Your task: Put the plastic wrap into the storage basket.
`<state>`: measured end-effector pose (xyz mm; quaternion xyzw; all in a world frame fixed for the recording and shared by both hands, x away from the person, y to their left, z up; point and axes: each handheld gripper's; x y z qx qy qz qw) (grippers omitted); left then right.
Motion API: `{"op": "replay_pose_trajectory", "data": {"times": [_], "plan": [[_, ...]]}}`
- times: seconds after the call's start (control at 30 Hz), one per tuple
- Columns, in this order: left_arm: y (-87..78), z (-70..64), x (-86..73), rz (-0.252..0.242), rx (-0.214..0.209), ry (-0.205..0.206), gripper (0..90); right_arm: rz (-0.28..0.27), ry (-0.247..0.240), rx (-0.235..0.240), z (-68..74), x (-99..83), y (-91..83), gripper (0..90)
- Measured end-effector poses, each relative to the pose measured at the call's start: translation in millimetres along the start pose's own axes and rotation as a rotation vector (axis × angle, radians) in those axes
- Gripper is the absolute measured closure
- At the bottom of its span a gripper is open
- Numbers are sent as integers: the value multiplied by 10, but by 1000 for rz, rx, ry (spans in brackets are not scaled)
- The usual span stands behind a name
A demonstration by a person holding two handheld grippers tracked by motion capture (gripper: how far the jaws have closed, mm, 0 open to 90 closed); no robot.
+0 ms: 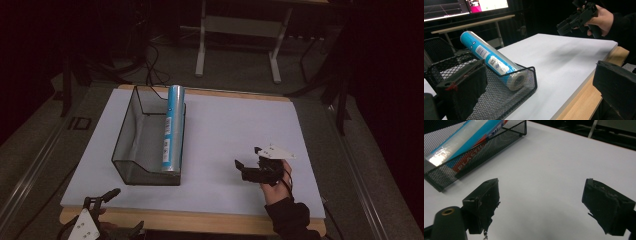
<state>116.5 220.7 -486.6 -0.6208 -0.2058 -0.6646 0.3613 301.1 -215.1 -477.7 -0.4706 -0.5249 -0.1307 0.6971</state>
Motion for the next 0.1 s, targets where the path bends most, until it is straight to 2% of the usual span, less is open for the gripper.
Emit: {"op": "replay_pose_trajectory", "data": {"times": [0.1], "plan": [[0,3,-3,1,-2,-2,2,-14,-29,-15,-9,-6,12,171]]}}
Point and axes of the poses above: each handheld gripper's, and its own axes: y roughly forward along the jaws, x roughly out of its top, z roughly to its left, and after that the axes turned 1 degree about z, right-handed
